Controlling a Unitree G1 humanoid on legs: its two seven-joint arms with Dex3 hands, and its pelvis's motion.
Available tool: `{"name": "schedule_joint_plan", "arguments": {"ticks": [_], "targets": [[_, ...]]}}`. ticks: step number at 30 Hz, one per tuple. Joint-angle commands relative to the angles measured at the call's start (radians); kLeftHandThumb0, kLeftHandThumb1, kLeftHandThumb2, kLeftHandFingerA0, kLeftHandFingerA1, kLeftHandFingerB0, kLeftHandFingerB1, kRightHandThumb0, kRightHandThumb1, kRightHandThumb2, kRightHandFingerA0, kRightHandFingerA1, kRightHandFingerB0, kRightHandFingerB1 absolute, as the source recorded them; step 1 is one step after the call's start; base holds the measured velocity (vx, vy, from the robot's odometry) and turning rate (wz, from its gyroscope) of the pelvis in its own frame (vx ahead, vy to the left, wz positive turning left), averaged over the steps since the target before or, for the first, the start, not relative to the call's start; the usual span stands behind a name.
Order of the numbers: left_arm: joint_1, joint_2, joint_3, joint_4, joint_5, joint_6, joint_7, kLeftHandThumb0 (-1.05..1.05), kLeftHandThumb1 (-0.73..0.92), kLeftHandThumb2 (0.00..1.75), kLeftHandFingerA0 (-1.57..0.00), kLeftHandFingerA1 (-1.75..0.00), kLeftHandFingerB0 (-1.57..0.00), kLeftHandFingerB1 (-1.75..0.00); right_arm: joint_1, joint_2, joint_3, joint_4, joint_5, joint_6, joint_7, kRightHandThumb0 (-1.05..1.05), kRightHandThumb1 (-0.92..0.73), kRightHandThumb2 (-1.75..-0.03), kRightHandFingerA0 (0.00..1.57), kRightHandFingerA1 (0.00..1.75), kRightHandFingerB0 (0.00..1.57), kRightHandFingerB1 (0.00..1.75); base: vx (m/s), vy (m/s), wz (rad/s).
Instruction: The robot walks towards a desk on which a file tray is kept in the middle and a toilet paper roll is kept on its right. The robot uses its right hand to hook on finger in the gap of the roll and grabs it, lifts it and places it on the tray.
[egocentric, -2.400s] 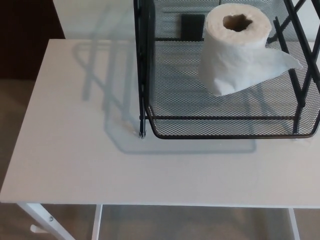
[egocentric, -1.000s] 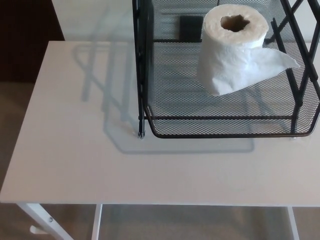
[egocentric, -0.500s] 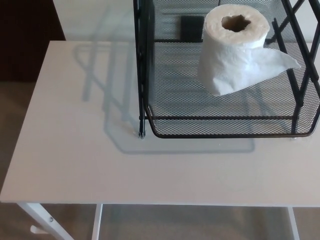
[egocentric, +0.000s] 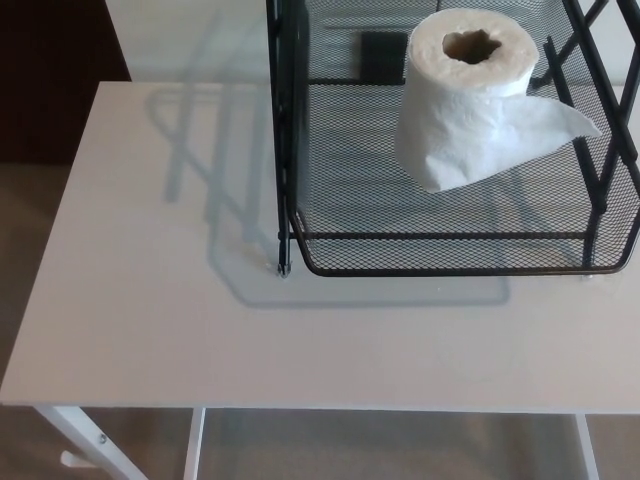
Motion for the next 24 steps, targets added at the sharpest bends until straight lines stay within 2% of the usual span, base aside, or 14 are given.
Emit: {"name": "schedule_joint_plan", "arguments": {"ticks": [1,3,4,10,11,13,14,15,17,18,19,20,23,24], "targets": [[0.004,0.012,0.009,-0.001,0.001,-0.042,-0.002,-0.95,0.64,1.12,-0.54,-0.88,-0.33,-0.80,0.000,0.006,0.006,0.009,0.025,0.035,-0.021,-0.53,-0.92,-1.39,0.45,0.71,0.56,0.73,0.00,0.000,0.00],[0.006,0.011,0.018,-0.012,-0.008,-0.025,-0.004,-0.93,0.64,1.10,-0.54,-0.85,-0.34,-0.77,-0.001,0.005,0.008,0.010,0.027,0.035,-0.021,-0.53,-0.92,-1.39,0.45,0.71,0.56,0.73,0.00,0.000,0.00],[0.011,0.009,0.035,-0.027,-0.025,-0.012,-0.009,-0.93,0.85,0.66,-0.51,-0.87,-0.30,-0.78,-0.001,0.005,0.009,0.010,0.028,0.035,-0.022,-0.53,-0.92,-1.39,0.45,0.71,0.56,0.73,0.00,0.000,0.00],[0.035,0.001,0.093,-0.080,-0.045,0.031,0.007,-0.92,0.75,0.63,-0.66,-0.69,-0.47,-0.62,-0.005,0.006,0.011,0.009,0.034,0.039,-0.022,-0.53,-0.92,-1.39,0.45,0.71,0.56,0.73,0.00,0.000,0.00],[0.025,0.006,0.085,-0.053,-0.030,0.021,0.013,-0.94,0.55,1.04,-0.67,-0.73,-0.49,-0.69,-0.005,0.006,0.011,0.009,0.035,0.039,-0.022,-0.53,-0.92,-1.39,0.45,0.71,0.56,0.73,0.00,0.000,0.00],[0.018,0.008,0.082,-0.026,-0.024,0.000,0.011,-0.96,0.74,0.63,-0.69,-0.71,-0.49,-0.67,-0.005,0.006,0.013,0.009,0.036,0.039,-0.023,-0.53,-0.92,-1.39,0.45,0.71,0.56,0.73,0.00,0.000,0.00],[0.016,0.008,0.082,-0.030,-0.026,0.008,0.011,-0.90,0.56,1.04,-0.63,-0.73,-0.46,-0.68,-0.006,0.005,0.014,0.009,0.037,0.039,-0.023,-0.53,-0.92,-1.39,0.45,0.71,0.56,0.73,0.00,0.000,0.00],[0.021,0.008,0.084,-0.047,-0.030,0.019,0.007,-0.91,0.76,0.63,-0.64,-0.68,-0.45,-0.61,-0.007,0.006,0.015,0.009,0.038,0.040,-0.023,-0.53,-0.92,-1.39,0.45,0.71,0.56,0.73,0.00,0.000,0.00],[0.012,0.011,0.079,-0.031,-0.024,0.015,0.010,-0.91,0.55,1.04,-0.65,-0.74,-0.46,-0.69,-0.010,0.006,0.018,0.008,0.039,0.041,-0.022,-0.53,-0.92,-1.39,0.45,0.71,0.56,0.73,0.00,0.000,0.00],[0.009,0.011,0.077,-0.019,-0.019,0.006,0.016,-0.98,0.75,0.63,-0.70,-0.72,-0.49,-0.69,-0.010,0.006,0.018,0.008,0.040,0.041,-0.023,-0.53,-0.92,-1.39,0.45,0.71,0.56,0.73,0.00,0.000,0.00],[0.014,0.010,0.071,-0.029,-0.011,0.007,0.029,-0.94,0.56,1.05,-0.68,-0.73,-0.49,-0.68,-0.010,0.005,0.020,0.008,0.041,0.042,-0.023,-0.53,-0.92,-1.39,0.45,0.71,0.56,0.73,0.00,0.000,0.00],[0.019,0.008,0.077,-0.032,-0.016,0.009,0.035,-0.96,0.74,0.63,-0.72,-0.66,-0.53,-0.61,-0.011,0.005,0.021,0.009,0.042,0.042,-0.023,-0.53,-0.92,-1.39,0.45,0.71,0.56,0.73,0.00,0.000,0.00],[0.017,0.005,0.082,-0.035,-0.019,0.029,0.052,-0.94,0.52,1.02,-0.70,-0.68,-0.52,-0.64,-0.011,0.005,0.024,0.009,0.045,0.042,-0.024,-0.53,-0.92,-1.39,0.45,0.71,0.56,0.73,0.00,0.000,0.00],[0.004,0.006,0.077,-0.010,-0.015,0.018,0.052,-1.04,0.72,0.62,-0.75,-0.71,-0.55,-0.70,-0.011,0.005,0.025,0.009,0.047,0.042,-0.024,-0.53,-0.92,-1.39,0.45,0.71,0.56,0.73,0.00,0.000,0.00]]}}
